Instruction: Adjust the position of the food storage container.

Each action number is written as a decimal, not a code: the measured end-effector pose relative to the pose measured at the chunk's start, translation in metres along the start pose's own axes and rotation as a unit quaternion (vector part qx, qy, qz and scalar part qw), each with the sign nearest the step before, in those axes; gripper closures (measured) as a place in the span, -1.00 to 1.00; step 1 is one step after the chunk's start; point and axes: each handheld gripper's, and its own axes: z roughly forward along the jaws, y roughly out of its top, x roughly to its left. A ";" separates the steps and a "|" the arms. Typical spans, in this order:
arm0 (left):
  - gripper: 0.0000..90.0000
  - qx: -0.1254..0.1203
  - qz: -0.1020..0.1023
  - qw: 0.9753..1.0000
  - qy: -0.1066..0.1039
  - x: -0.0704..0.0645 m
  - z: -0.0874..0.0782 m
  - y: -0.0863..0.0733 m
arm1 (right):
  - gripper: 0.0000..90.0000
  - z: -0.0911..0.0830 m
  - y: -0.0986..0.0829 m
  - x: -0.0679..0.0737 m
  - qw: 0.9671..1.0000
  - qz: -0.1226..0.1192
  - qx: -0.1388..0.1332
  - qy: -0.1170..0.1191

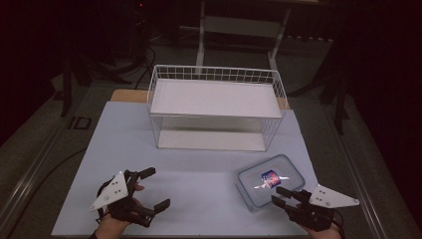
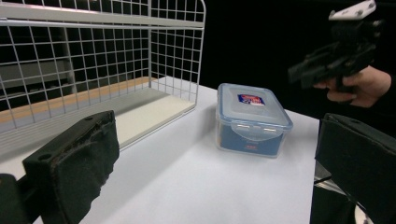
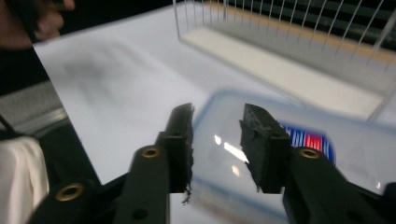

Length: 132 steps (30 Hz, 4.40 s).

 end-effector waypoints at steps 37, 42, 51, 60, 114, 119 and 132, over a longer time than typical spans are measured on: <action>-1.00 0.006 -0.004 1.000 -0.006 0.001 0.004 -0.002 | 1.00 0.052 -0.020 -0.013 0.993 -0.048 0.097 0.042; -1.00 0.007 -0.005 1.000 -0.007 0.001 0.005 -0.002 | 1.00 0.063 -0.016 -0.014 0.992 -0.055 0.105 0.040; -1.00 0.009 -0.008 1.000 -0.009 0.001 0.005 -0.003 | 1.00 0.076 -0.008 -0.020 0.992 -0.060 0.107 0.036; -1.00 0.012 -0.010 1.000 -0.008 0.002 0.006 -0.003 | 1.00 0.062 0.002 -0.028 0.995 -0.048 0.091 0.012; -1.00 0.019 -0.016 1.000 -0.015 0.003 0.009 -0.006 | 1.00 0.052 -0.013 -0.108 0.990 0.023 0.099 -0.100; -1.00 0.021 -0.018 0.999 -0.018 0.003 0.009 -0.007 | 1.00 0.063 -0.007 -0.098 0.991 0.005 0.102 -0.081; -1.00 0.028 -0.019 0.999 -0.019 0.004 0.011 -0.008 | 1.00 0.085 0.004 -0.080 0.994 -0.006 0.100 -0.042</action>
